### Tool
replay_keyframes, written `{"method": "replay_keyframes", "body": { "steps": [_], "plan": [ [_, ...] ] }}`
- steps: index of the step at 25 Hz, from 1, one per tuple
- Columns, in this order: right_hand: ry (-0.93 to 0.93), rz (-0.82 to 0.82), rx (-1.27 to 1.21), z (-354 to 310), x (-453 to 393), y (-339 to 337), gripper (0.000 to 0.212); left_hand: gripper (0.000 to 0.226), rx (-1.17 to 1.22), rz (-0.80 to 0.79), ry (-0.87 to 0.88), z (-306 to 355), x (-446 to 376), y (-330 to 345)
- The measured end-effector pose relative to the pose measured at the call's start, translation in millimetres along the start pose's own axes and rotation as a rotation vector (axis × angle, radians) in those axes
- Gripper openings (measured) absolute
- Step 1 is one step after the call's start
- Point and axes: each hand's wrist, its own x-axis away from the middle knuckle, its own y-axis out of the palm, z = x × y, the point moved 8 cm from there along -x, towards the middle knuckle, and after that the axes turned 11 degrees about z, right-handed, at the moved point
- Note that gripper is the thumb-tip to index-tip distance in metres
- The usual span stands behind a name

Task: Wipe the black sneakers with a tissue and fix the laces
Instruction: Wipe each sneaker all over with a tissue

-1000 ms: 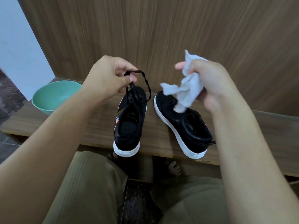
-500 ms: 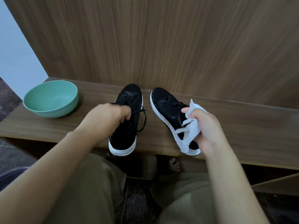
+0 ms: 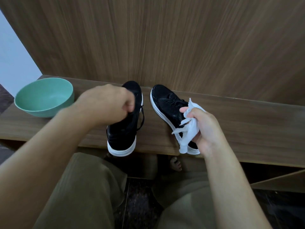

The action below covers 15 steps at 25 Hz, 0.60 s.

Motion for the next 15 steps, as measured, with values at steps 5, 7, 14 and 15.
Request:
{"method": "replay_keyframes", "body": {
  "steps": [5,7,14,15],
  "plan": [
    [0.007,-0.024,0.037,5,0,7,0.025,0.033,-0.267,0.016,0.066,54,7,57],
    [0.015,-0.026,0.038,6,1,8,0.025,0.025,-0.287,0.106,0.010,48,1,50],
    [0.005,-0.017,0.014,5,1,11,0.026,0.017,0.342,0.208,-0.301,-43,10,29],
    [0.004,-0.020,0.019,6,1,13,0.026,0.019,0.366,0.103,-0.243,-38,14,38]
  ]
}}
